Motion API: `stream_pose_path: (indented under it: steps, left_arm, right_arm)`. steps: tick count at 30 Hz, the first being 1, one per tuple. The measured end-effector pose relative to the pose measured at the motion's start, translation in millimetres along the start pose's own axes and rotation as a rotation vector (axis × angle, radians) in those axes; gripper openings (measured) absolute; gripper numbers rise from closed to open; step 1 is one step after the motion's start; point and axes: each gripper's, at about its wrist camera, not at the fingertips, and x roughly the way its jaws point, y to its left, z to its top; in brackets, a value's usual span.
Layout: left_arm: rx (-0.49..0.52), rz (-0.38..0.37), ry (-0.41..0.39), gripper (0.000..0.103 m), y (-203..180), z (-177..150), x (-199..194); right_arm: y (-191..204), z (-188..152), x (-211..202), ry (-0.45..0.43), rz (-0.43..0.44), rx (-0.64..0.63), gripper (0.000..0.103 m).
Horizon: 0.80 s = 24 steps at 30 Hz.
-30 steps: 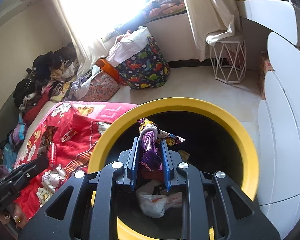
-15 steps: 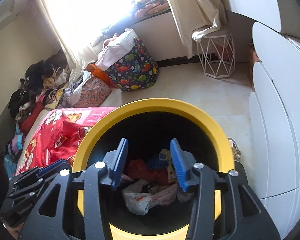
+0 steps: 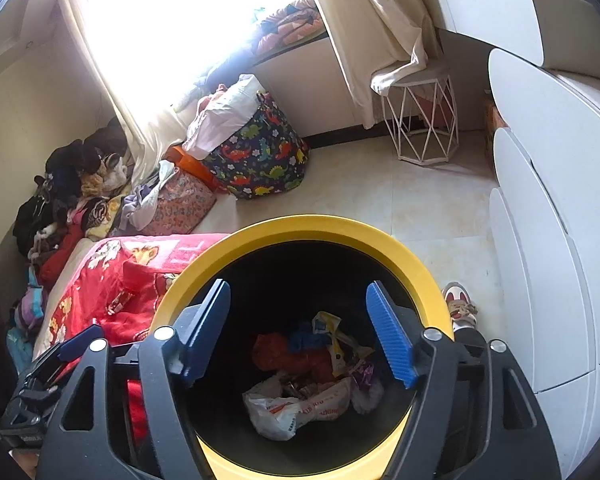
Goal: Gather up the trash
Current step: 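Move both open tools from the bin back over the bed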
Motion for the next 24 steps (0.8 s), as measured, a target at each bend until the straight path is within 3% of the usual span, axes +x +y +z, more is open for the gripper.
stream_pose_path:
  steps: [7,24]
  left_arm:
    - [-0.035,0.044,-0.027,0.092,15.4,-0.6,-13.3]
    - [-0.107,0.149,-0.111,0.092,61.8,-4.6,-51.6]
  right_arm:
    - [16.2,-1.8,-3.2,-0.026,0.019,-0.042,0.079]
    - [66.4,-6.4,-10.0,-0.064,0.091,-0.129,0.079]
